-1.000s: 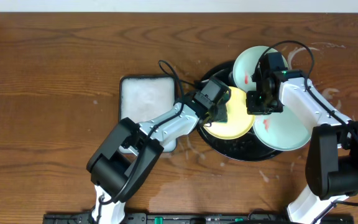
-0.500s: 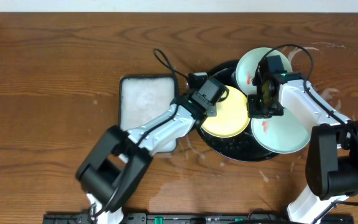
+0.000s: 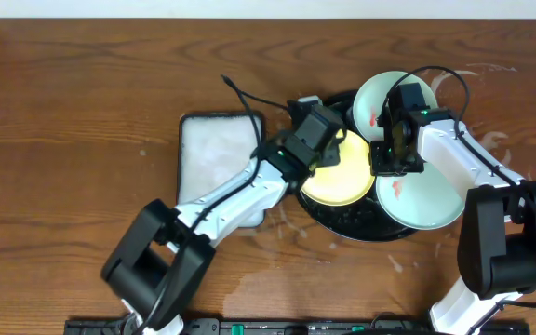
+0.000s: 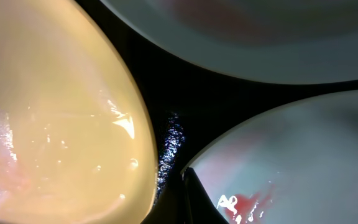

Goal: Clean dirty plates on tray and stack at the side
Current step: 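Scrub the yellow plate again with the sponge in the left gripper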

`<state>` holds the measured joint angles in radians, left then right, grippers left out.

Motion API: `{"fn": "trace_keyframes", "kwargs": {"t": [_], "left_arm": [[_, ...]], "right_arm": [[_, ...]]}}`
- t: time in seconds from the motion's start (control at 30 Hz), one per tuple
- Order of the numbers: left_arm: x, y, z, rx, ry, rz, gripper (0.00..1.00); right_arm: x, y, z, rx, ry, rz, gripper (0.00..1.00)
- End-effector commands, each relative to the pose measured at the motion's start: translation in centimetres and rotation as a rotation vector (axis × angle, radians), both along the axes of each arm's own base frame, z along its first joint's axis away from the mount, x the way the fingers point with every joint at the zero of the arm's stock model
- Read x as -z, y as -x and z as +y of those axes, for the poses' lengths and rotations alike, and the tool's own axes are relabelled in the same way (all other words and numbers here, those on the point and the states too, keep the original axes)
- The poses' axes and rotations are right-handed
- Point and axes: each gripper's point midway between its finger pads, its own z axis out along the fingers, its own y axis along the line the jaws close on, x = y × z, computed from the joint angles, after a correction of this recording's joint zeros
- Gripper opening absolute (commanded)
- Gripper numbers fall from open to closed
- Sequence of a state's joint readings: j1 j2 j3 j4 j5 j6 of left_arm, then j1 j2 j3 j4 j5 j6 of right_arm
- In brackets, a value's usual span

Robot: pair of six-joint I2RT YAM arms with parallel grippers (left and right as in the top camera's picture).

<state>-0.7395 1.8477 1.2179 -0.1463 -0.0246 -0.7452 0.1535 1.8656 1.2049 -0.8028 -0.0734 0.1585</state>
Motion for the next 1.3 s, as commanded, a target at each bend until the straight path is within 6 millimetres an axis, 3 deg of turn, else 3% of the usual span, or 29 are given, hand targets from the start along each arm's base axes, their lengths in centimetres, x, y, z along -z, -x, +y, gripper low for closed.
{"fn": "trace_keyframes", "kwargs": {"t": [0.0, 0.17, 0.33, 0.47, 0.57, 0.73, 1.0, 1.13, 1.27], "left_arm": [[3.1, 1.7, -1.2, 0.022, 0.0, 0.093, 0.08], [6.7, 2.9, 0.6, -0.001, -0.118, 0.169, 0.08], [7.4, 2.6, 4.2, -0.087, -0.277, 0.149, 0.08], [7.3, 2.5, 5.1, -0.103, -0.29, 0.164, 0.07], [6.2, 2.0, 5.5, -0.118, -0.271, 0.148, 0.07], [1.2, 1.0, 5.6, -0.136, -0.189, 0.066, 0.08], [-6.1, 1.4, 5.9, -0.143, -0.078, -0.044, 0.07], [-6.8, 1.5, 5.9, -0.143, -0.068, -0.055, 0.08], [-5.5, 1.6, 6.0, -0.142, -0.092, -0.028, 0.08]], "right_arm": [[0.2, 0.1, 0.1, 0.004, -0.021, 0.008, 0.01], [0.2, 0.1, 0.1, 0.004, -0.021, 0.008, 0.01], [0.2, 0.1, 0.1, 0.003, -0.021, 0.008, 0.01], [0.2, 0.2, 0.1, 0.003, -0.02, 0.01, 0.01], [0.2, 0.2, 0.0, 0.004, -0.019, 0.013, 0.01], [0.2, 0.3, 0.0, 0.004, -0.019, 0.015, 0.01], [0.2, 0.3, 0.0, 0.004, -0.019, 0.015, 0.01], [0.2, 0.3, 0.1, 0.004, -0.02, 0.015, 0.01], [0.2, 0.3, 0.2, 0.003, -0.028, 0.016, 0.01]]}}
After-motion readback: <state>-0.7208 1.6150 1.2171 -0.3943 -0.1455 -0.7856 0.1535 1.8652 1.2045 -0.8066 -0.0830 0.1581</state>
